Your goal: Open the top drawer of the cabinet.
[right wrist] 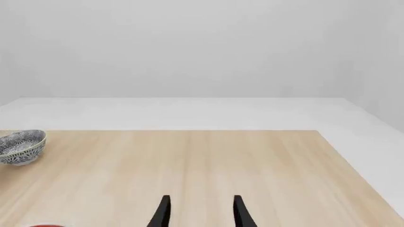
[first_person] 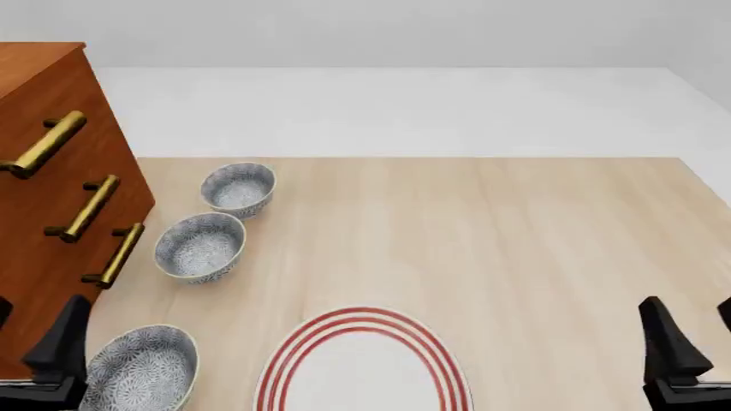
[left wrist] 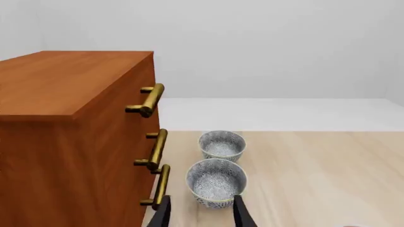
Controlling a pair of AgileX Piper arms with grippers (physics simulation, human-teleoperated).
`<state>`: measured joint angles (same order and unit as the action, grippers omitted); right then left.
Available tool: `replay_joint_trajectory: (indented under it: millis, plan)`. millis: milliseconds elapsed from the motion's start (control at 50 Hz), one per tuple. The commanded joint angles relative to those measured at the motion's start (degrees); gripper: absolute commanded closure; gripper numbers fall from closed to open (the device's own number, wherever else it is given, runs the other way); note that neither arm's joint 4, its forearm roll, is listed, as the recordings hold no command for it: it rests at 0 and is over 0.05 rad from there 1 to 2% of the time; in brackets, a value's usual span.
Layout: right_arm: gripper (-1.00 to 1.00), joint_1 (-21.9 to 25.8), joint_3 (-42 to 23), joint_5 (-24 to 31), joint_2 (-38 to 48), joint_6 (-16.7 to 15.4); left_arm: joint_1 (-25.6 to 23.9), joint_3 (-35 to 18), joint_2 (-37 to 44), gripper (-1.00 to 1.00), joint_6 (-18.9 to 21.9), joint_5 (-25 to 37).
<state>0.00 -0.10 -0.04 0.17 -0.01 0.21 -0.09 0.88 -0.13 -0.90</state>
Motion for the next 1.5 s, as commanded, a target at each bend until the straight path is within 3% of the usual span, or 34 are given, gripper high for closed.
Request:
replay_joint_trajectory:
  millis: [20, 220, 420, 460, 500, 540, 580, 620, 880, 1020, 1140, 1240, 1320, 1500]
  plan:
    - [-1.0, -0.01, -0.15, -0.06, 0.27, 0.01, -0.14, -0.01, 3.87, -1.0, -0.01, -3.67]
    - [-1.0, 0.0, -0.15, -0.07, 0.27, 0.01, 0.54, -0.29, 0.71, -1.0, 1.17, -1.08]
    - [-1.0, -0.01, -0.15, -0.06, 0.28, 0.01, 2.91, -3.31, -0.7, -1.0, 7.64, -1.96]
    - [-1.0, -0.01, -0.15, -0.06, 0.28, 0.0, 2.84, -3.67, -0.78, -1.0, 10.75, -2.96]
    - [-1.0, 0.0, -0.15, -0.06, 0.3, 0.0, 3.74, -4.24, -0.48, -1.0, 10.51, -2.73]
    - [-1.0, -0.01, -0.15, -0.06, 0.27, 0.01, 3.02, -4.33, -0.67, -1.0, 14.65, -4.29]
    - [-1.0, -0.01, -0.15, -0.07, 0.27, 0.01, 3.02, -5.12, -0.63, -1.0, 15.42, -3.38]
    - [-1.0, -0.01, -0.15, -0.07, 0.27, 0.0, 1.63, -4.84, -0.67, -1.0, 19.14, -5.07]
    - [-1.0, -0.01, -0.15, -0.06, 0.28, 0.01, 3.08, -4.97, 2.64, -1.0, 27.46, -10.88]
    - [-1.0, -0.01, -0.15, -0.06, 0.28, 0.0, 2.27, -2.57, 2.42, -1.0, 35.1, -16.07]
    - [-1.0, -0.01, -0.15, -0.06, 0.28, 0.01, 2.17, -2.52, 4.55, -1.0, 37.69, -18.84]
    - [-1.0, -0.02, -0.15, -0.06, 0.27, 0.0, -0.01, -1.16, 5.88, -1.0, 44.0, -23.0]
    - [-1.0, -0.01, -0.15, -0.07, 0.27, 0.01, 0.38, -1.83, 9.09, -1.0, 46.38, -26.56]
    - [-1.0, 0.0, -0.15, -0.07, 0.27, 0.0, -2.97, 0.07, 12.72, -1.0, 56.0, -32.86]
